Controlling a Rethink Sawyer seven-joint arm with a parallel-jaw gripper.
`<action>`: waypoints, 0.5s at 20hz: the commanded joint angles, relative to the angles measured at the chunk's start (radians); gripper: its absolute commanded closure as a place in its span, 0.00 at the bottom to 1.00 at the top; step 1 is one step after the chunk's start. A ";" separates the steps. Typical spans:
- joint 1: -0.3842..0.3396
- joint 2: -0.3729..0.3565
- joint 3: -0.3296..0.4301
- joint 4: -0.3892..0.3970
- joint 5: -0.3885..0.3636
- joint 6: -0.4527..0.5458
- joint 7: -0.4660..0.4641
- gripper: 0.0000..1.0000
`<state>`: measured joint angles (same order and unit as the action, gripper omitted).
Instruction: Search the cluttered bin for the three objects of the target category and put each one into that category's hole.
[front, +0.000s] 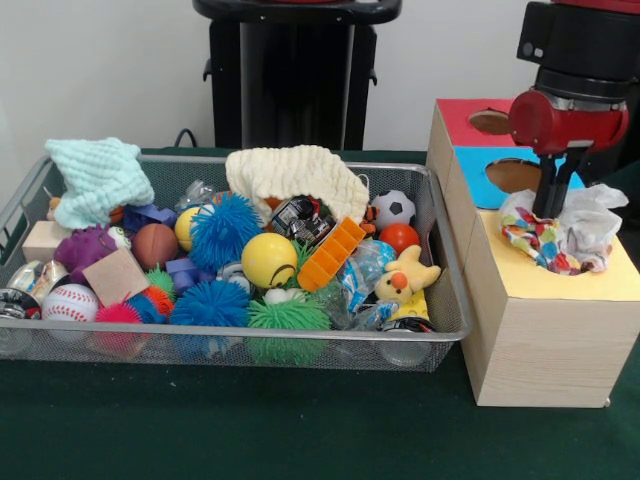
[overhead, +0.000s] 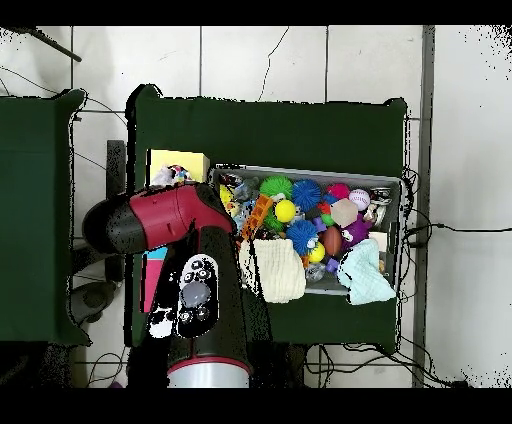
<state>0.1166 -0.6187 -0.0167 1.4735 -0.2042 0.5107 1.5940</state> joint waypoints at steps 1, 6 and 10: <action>-0.003 0.077 0.063 0.067 -0.013 -0.070 0.130 1.00; 0.000 0.108 0.067 0.044 -0.009 -0.102 0.137 1.00; 0.010 0.129 0.057 0.024 -0.006 -0.116 0.147 1.00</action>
<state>0.1171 -0.5850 -0.0168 1.4620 -0.2040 0.4509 1.5940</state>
